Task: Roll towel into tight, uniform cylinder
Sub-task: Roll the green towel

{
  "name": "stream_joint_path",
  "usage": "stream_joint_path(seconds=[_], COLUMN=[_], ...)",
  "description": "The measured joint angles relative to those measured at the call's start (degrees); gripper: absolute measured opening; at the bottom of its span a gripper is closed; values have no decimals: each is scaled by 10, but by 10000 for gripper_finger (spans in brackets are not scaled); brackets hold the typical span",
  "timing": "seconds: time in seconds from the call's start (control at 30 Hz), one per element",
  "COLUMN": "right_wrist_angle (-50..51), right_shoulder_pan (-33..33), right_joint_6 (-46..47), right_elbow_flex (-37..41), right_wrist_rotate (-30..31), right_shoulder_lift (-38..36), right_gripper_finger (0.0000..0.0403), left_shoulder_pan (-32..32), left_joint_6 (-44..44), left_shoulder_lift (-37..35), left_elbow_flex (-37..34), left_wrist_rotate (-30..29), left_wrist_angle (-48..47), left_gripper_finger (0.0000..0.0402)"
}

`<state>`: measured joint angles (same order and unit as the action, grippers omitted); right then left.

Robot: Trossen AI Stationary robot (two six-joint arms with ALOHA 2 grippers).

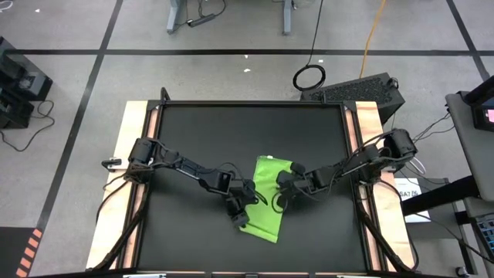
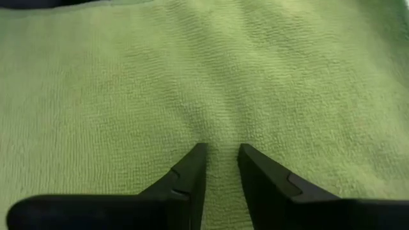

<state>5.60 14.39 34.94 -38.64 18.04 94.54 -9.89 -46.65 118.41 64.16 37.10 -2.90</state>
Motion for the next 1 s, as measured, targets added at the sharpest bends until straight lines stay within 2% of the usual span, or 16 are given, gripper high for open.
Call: stream_joint_path(seconds=[0.33,0.53,0.8,1.0], right_wrist_angle=[-14,-11,3,17], right_shoulder_pan=[-88,-133,-141,-128], right_joint_6=[-30,-33,-98,-130], right_elbow_flex=[10,11,15,14], right_wrist_rotate=[0,-1,11,10], right_shoulder_lift=[1,2,-47,-119], right_gripper_finger=[88,88,90,123], left_shoulder_pan=[51,62,68,83], left_joint_6=[2,5,0,-8], left_shoulder_lift=[0,0,0,0], left_elbow_flex=[0,0,1,1], left_wrist_rotate=[9,22,22,23], left_wrist_angle=[2,-5,-21,-27], left_gripper_finger=[8,8,8,9])
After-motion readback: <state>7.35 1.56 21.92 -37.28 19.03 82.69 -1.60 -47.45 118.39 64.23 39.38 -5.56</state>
